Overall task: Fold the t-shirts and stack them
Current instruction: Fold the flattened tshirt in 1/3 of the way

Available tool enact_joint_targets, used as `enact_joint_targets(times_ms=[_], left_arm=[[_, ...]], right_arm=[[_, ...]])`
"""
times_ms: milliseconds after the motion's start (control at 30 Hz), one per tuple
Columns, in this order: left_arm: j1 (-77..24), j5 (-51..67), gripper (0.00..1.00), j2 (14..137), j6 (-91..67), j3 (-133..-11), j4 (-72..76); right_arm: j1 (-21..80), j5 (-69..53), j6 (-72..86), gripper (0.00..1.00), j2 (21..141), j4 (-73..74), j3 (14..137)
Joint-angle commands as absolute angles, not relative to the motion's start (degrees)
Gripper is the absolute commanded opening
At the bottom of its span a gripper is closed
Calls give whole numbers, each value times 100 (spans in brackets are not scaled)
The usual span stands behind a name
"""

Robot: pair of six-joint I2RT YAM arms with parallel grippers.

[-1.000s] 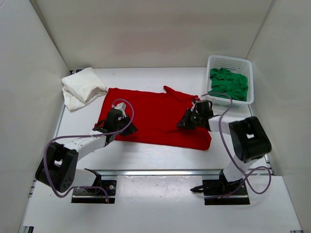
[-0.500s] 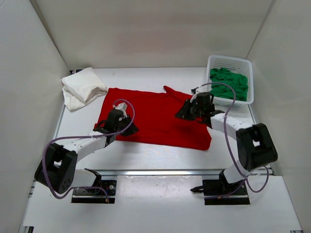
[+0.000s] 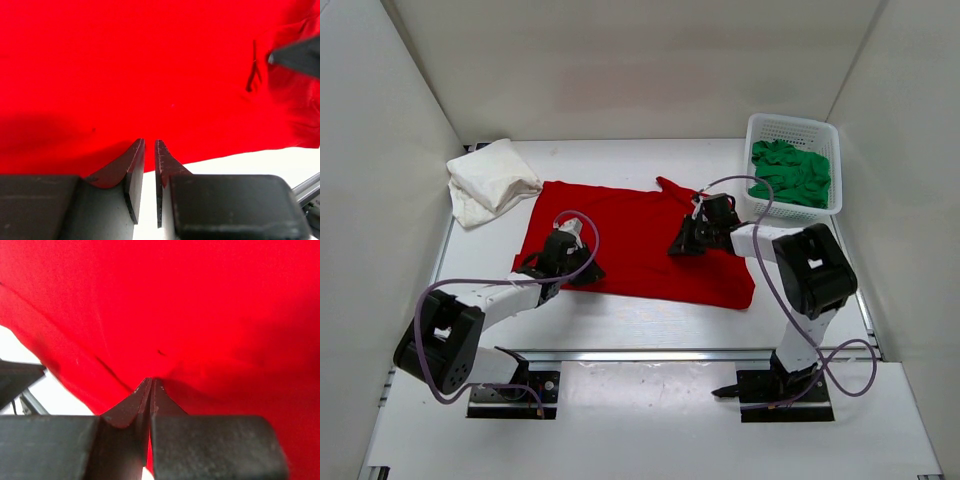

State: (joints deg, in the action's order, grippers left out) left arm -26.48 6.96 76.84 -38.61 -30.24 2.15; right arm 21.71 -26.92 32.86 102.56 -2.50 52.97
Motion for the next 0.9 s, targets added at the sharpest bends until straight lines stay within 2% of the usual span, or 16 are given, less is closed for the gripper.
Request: enact_joint_targets(times_ms=[0,100,233,367,400,533,567,800,867], left_arm=[[-2567,642,25,7646,-3867,-2918,273],[-2277,729,24,7594,-3815,-2821,237],[-1837,800,24,7094,-3859,-2602,185],[-2038,572,25,6952,-3683,-2768,-148],[-2143,563,25,6996,-3674,-2769,-132],[-2382,597,24,7382,-3787,-2847,86],[-2434,589,24,7522,-3797,-2848,184],[-2435,702,22,8182,-4033,-2866,484],[-2321,887,18,8209,-4095,-2665,475]], right_arm=[[2110,-2821,3322,0,10572,-650,5756],[2065,-2918,3357,0,10618,-624,5836],[2162,-2708,3077,13,9706,-484,5485],[2153,-2549,3006,23,8878,-281,4879],[2179,-2575,3041,22,8668,-316,4608],[2548,-2628,3199,3,8533,-431,4123],[2679,-2645,3217,1,8656,-474,4113],[3295,-2453,3006,0,9571,-414,4500],[3348,-2426,2971,0,9773,-413,4404]])
